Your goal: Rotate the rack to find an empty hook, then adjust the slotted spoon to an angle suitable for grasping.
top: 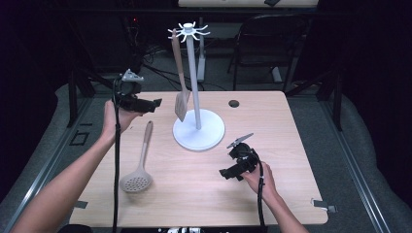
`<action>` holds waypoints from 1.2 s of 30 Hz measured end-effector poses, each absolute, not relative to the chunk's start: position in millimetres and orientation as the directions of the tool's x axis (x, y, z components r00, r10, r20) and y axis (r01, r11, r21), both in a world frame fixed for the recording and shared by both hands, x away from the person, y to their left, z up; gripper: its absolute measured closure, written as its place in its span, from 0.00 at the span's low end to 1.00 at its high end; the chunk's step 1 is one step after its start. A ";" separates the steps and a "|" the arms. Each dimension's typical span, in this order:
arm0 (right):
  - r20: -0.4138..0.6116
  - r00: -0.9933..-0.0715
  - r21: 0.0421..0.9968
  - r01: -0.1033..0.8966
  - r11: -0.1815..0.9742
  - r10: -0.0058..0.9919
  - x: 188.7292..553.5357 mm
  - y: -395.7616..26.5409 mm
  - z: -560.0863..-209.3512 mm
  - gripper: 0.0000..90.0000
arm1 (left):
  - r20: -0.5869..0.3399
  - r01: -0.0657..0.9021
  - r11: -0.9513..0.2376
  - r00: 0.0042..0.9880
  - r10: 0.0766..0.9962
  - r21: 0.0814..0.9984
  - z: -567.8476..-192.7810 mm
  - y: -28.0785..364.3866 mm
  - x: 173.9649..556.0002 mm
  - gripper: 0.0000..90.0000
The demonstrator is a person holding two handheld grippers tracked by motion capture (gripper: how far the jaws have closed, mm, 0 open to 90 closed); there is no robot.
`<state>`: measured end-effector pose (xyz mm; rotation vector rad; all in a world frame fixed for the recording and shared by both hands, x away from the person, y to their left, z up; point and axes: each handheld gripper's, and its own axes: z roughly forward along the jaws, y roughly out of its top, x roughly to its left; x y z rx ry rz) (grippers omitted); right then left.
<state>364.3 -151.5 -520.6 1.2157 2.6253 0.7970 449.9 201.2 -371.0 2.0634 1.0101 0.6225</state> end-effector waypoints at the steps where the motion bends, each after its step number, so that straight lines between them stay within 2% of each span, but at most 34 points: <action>1: 0.093 -0.664 0.519 0.668 0.533 0.742 364.2 -151.3 -520.5 0.08 | 0.090 0.471 -0.413 0.568 0.818 0.780 -381.5 203.9 447.6 0.15; 11: 0.094 -0.659 0.506 0.677 0.535 0.746 365.1 -150.7 -523.2 0.06 | 0.025 0.570 -0.392 0.545 0.838 0.722 -435.2 222.6 437.2 0.13; 17: 0.102 -0.653 0.495 0.687 0.531 0.750 366.2 -149.4 -525.3 0.01 | -0.012 0.620 -0.373 0.526 0.851 0.691 -461.7 231.8 430.7 0.10; 23: 0.102 -0.653 0.496 0.688 0.531 0.751 365.9 -146.9 -527.9 0.00 | -0.032 0.652 -0.365 0.513 0.858 0.665 -477.8 237.8 425.4 0.07; 26: 0.073 -0.693 0.467 0.660 0.589 0.717 366.1 -146.9 -527.8 0.00 | -0.031 0.656 -0.371 0.516 0.856 0.657 -480.1 239.1 425.3 0.05; 29: 0.075 -0.703 0.466 0.652 0.598 0.708 366.3 -145.2 -530.9 0.00 | -0.038 0.664 -0.365 0.509 0.860 0.652 -482.7 241.2 425.6 0.03; 36: 0.086 -0.710 0.480 0.645 0.595 0.699 367.0 -148.8 -530.7 0.01 | -0.071 0.731 -0.335 0.463 0.883 0.594 -506.7 247.9 418.8 0.00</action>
